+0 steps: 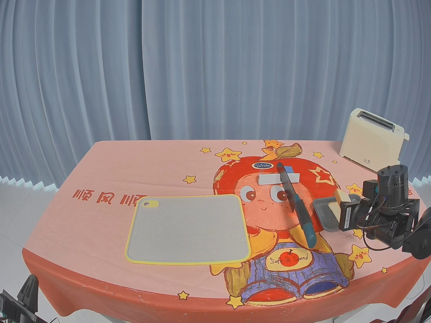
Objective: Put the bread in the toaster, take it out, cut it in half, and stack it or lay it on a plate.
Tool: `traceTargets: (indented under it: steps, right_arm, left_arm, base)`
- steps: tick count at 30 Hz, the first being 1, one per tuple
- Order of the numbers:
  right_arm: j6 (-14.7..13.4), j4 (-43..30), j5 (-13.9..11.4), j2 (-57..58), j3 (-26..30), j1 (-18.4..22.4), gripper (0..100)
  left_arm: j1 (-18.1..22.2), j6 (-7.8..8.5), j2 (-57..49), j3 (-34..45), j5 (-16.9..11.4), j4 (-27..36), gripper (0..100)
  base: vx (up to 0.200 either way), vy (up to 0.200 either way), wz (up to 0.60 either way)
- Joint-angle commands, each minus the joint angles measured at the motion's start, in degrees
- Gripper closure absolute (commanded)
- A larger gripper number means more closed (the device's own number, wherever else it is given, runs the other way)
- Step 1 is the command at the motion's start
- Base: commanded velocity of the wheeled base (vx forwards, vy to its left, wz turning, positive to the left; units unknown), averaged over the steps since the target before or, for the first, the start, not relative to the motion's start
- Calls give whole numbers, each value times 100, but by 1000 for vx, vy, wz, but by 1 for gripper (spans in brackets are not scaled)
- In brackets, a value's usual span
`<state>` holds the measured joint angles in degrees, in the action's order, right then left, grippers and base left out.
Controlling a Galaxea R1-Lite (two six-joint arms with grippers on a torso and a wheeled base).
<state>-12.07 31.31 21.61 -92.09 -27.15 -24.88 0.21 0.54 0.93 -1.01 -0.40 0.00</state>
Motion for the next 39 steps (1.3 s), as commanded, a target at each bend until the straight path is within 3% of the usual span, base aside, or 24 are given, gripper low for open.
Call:
traceTargets:
  steps: [1,25,39]
  right_arm:
    - [47,7,1,-143,34,1,100]
    - [56,25,1,-248,-71,62,100]
    - [302,16,-8,-319,-124,89,100]
  left_arm:
    - [-3,-1,-93,101,-4,0,100]
    - [-3,-1,-93,101,-4,0,100]
    - [-3,-1,-93,101,-4,0,100]
  base:
    - [0,0,0]
    - [0,0,0]
    - [0,0,0]
